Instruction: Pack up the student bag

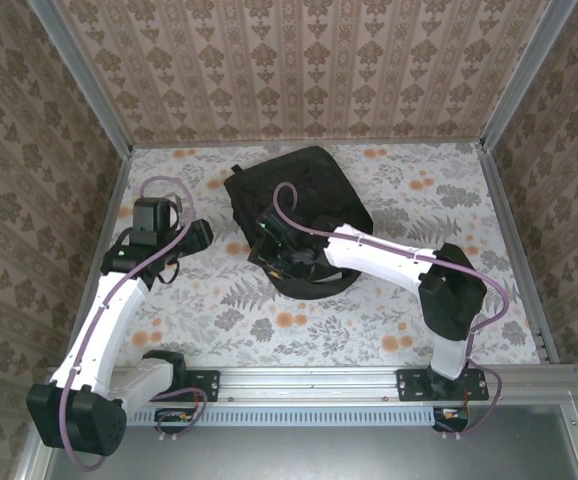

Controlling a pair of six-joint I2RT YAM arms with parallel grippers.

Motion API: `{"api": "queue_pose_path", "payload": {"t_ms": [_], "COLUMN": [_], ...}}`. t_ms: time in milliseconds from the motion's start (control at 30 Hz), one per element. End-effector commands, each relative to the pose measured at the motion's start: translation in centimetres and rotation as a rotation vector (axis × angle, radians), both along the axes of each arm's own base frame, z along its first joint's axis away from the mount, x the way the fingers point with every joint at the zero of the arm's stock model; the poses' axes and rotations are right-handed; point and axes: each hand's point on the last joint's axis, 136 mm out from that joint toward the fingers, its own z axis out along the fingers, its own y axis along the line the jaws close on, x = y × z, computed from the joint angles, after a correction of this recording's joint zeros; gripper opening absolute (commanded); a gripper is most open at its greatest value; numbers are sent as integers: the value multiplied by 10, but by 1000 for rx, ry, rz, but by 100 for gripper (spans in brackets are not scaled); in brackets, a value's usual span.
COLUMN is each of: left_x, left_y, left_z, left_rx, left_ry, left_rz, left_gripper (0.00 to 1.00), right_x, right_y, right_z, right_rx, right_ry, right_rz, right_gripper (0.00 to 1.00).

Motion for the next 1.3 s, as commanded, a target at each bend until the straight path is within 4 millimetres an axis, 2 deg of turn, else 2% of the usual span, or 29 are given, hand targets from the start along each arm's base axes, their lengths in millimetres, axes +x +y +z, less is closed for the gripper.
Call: {"api": "queue_pose_path", "payload": {"t_ms": [0, 67, 300, 567, 800, 1067, 1267], "left_x": [1, 1, 1, -1, -1, -1, 0], "left_y": [2, 1, 0, 1, -3, -4, -6], "left_z": [6, 6, 8, 12, 11, 10, 8], "left_rx": [-3, -6, -15, -11, -24, -26, -32], "left_ry": [-32, -31, -35, -54, -52, -49, -44], "left_rz": [8, 6, 4, 3, -11, -16, -21], "left_gripper": [68, 68, 68, 69, 69, 69, 69], "right_x": [3, 1, 6, 26, 37, 44, 47], "right_y": [0, -2, 14, 12, 29, 32, 27], "right_z": [-2, -3, -9, -14, -3, -5, -2], "right_rx": [-29, -39, 15, -28, 12, 13, -4], "right_ry": [-5, -11, -11, -47, -98, -109, -135], "right_rz": [-101, -141, -192, -208, -132, -99, -89], "right_gripper": [50, 50, 50, 48, 41, 36, 25]}}
